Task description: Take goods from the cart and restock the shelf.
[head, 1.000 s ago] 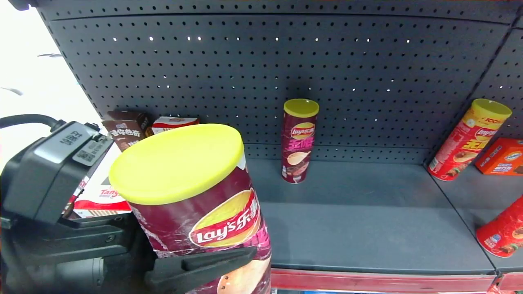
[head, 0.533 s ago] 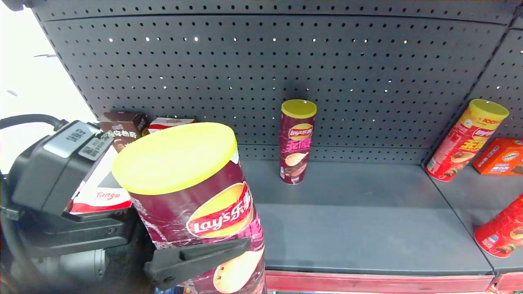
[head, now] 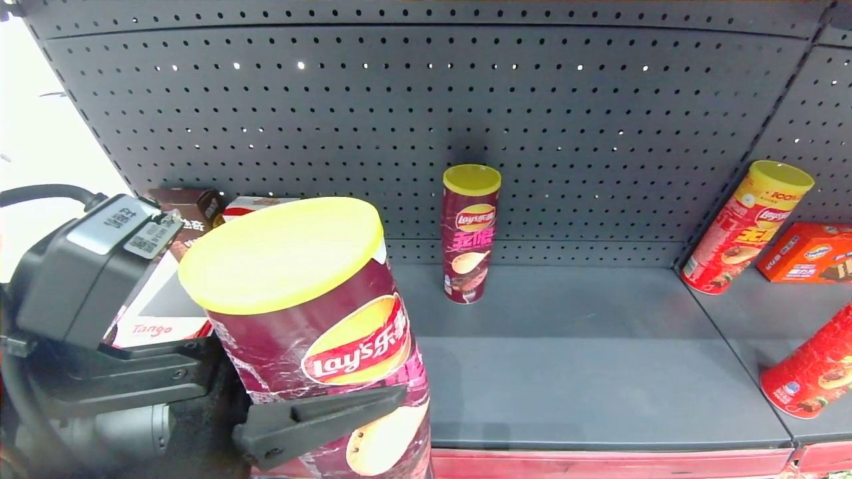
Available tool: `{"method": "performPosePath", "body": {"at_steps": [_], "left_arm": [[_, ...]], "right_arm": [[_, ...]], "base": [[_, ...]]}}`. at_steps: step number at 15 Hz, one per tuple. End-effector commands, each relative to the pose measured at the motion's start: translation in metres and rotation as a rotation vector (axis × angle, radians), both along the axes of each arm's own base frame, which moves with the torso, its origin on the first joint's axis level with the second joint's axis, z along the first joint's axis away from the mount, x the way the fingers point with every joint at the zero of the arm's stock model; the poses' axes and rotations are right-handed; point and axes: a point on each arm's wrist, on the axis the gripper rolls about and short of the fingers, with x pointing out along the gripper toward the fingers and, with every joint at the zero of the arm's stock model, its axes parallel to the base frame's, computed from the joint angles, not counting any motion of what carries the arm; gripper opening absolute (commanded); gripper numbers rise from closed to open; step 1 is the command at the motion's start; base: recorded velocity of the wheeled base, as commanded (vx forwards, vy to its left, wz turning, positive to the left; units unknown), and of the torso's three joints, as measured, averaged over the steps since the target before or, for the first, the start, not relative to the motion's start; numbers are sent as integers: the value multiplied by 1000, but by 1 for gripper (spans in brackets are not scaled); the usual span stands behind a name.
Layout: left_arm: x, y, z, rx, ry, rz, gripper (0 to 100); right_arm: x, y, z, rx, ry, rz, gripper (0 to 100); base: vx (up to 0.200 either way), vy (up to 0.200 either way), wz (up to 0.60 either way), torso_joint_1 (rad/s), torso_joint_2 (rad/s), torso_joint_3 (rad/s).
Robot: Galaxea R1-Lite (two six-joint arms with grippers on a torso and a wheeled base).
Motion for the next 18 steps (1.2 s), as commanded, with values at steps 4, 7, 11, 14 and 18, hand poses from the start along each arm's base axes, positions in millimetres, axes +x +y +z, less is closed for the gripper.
{"method": "performPosePath", "body": {"at_steps": [4, 7, 11, 14, 18], "left_arm": [[4, 7, 1, -5, -8, 37, 0], [1, 12, 4, -15, -21, 2, 0], [-5, 24, -5, -28, -25, 33, 0], [-5, 30, -13, -21, 3, 64, 0], [-7, 31, -14, -19, 7, 69, 0]], "right_arm": [[0, 0, 0, 0, -1, -1, 100], [0, 0, 0, -14, 1, 21, 100], [7, 3, 72, -38, 4, 159, 100], [14, 8, 108, -44, 12, 388, 100], [48, 15, 126, -44, 145, 647, 100]], "base": [[0, 0, 0, 0, 0, 0], [0, 0, 0, 0, 0, 0], [0, 0, 0, 0, 0, 0], [0, 0, 0, 0, 0, 0], [0, 0, 0, 0, 0, 0]]}}
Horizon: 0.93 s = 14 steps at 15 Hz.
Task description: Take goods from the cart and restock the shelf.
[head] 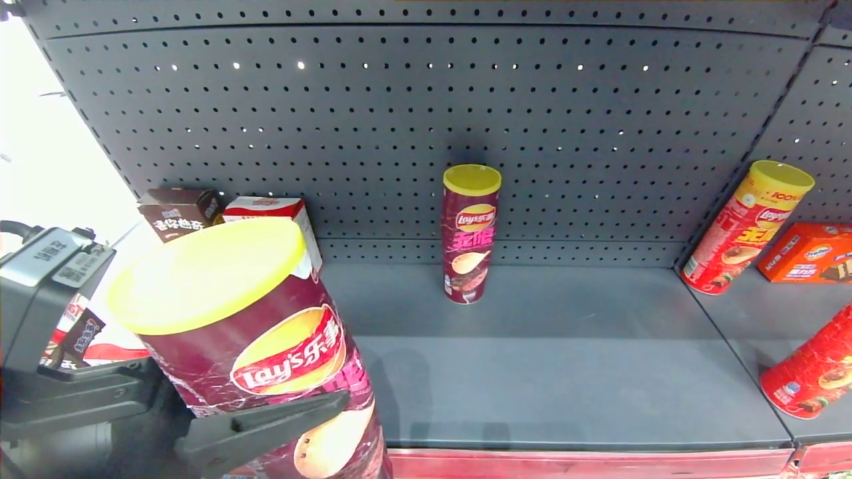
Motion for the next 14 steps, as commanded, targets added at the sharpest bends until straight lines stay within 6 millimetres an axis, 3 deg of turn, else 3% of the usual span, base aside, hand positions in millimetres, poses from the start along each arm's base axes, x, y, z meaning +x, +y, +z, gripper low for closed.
{"method": "performPosePath", "body": {"at_steps": [1, 5, 6, 7, 8, 14], "left_arm": [[-1, 1, -2, 2, 4, 2, 0], [-1, 1, -3, 4, 10, 2, 0], [-1, 1, -3, 4, 10, 2, 0], [0, 2, -3, 4, 7, 10, 0], [0, 2, -3, 4, 7, 10, 0], [0, 2, -2, 2, 4, 8, 0]], "right_arm": [[40, 8, 11, -36, 122, 157, 100], [82, 29, 43, -64, 169, 259, 100], [82, 29, 43, -64, 169, 259, 100], [103, 38, 60, -67, 168, 262, 100], [112, 44, 65, -71, 178, 281, 100], [161, 77, 63, -83, 194, 348, 100]], "base": [[0, 0, 0, 0, 0, 0], [0, 0, 0, 0, 0, 0], [0, 0, 0, 0, 0, 0], [0, 0, 0, 0, 0, 0], [0, 0, 0, 0, 0, 0], [0, 0, 0, 0, 0, 0]]}}
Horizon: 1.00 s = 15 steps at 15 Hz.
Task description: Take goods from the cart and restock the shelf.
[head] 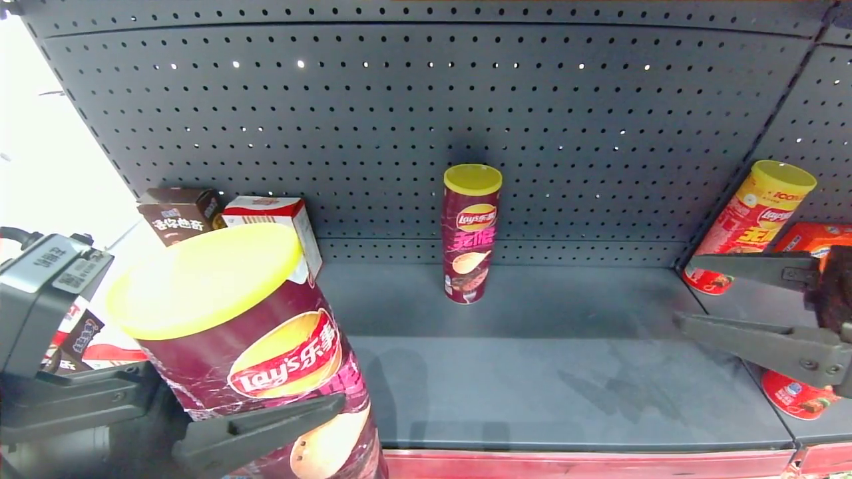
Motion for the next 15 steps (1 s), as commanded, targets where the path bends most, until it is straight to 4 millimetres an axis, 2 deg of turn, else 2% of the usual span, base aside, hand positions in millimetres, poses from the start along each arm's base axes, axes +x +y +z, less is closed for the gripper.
{"method": "performPosePath", "body": {"at_steps": [1, 4, 5, 6, 7, 8, 9, 10, 15], "left_arm": [[2, -1, 2, -2, -4, -1, 0], [5, -3, 5, -5, -8, -1, 0], [7, -4, 5, -4, -5, 0, 0], [9, -5, 6, -4, -5, -1, 0], [12, -7, 6, -2, -2, -1, 0], [13, -7, 7, -2, -2, -1, 0], [14, -8, 7, -2, -2, -1, 0], [14, -8, 6, 1, 3, -1, 0], [13, -7, 5, 2, 4, 0, 0]], "right_arm": [[24, 15, -13, -31, 63, 21, 100], [60, 30, -25, -16, 35, 10, 100], [66, 32, -25, -7, 25, 8, 100], [80, 38, -29, 2, 18, 24, 100], [103, 40, -30, 16, -8, 23, 100], [111, 41, -30, 25, -21, 33, 100], [130, 43, -31, 37, -37, 48, 100], [148, 47, -31, 46, -61, 87, 100], [191, 63, -44, 83, -174, 361, 100]], "base": [[0, 0, 0, 0, 0, 0], [0, 0, 0, 0, 0, 0], [0, 0, 0, 0, 0, 0], [0, 0, 0, 0, 0, 0], [0, 0, 0, 0, 0, 0], [0, 0, 0, 0, 0, 0], [0, 0, 0, 0, 0, 0], [0, 0, 0, 0, 0, 0], [0, 0, 0, 0, 0, 0]]}}
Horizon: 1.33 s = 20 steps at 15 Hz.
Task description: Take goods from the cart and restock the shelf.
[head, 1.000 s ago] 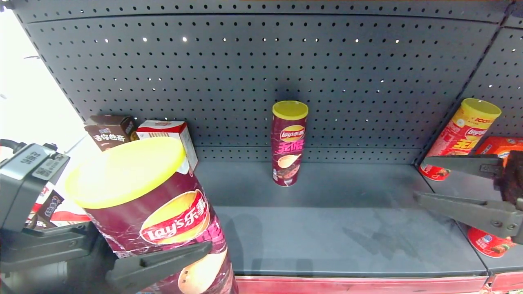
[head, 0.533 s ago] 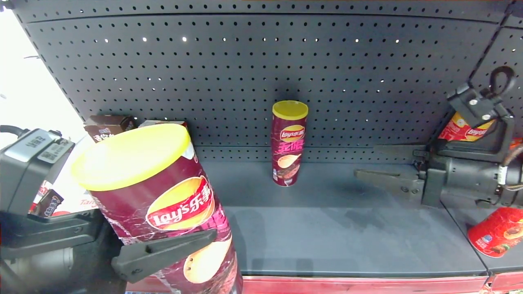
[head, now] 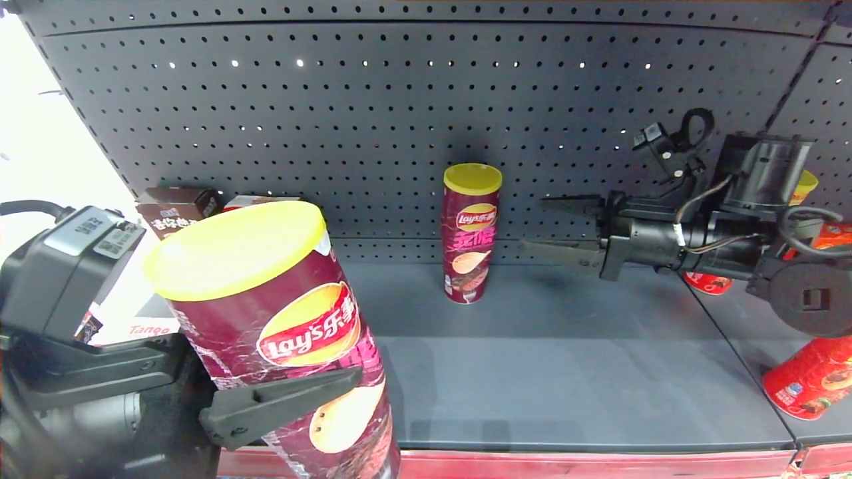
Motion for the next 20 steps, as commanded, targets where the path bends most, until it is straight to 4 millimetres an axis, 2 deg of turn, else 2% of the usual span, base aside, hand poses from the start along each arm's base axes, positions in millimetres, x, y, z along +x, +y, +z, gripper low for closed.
{"method": "performPosePath", "body": {"at_steps": [1, 4, 8, 14, 20], "left_arm": [[0, 0, -1, 3, 5, 0, 0], [0, 0, -1, 3, 5, 0, 0], [0, 0, -2, 4, 7, 0, 0], [0, 0, -3, 6, 11, 0, 0], [1, 0, -3, 7, 15, 3, 0]], "right_arm": [[29, 10, -18, -4, 10, 42, 100], [49, 18, -20, 5, -15, 105, 100], [63, 26, -27, 5, -17, 114, 100], [80, 29, -48, -2, 7, 106, 100], [103, 43, -74, -11, 32, 119, 100]], "base": [[0, 0, 0, 0, 0, 0], [0, 0, 0, 0, 0, 0], [0, 0, 0, 0, 0, 0], [0, 0, 0, 0, 0, 0], [0, 0, 0, 0, 0, 0]]}}
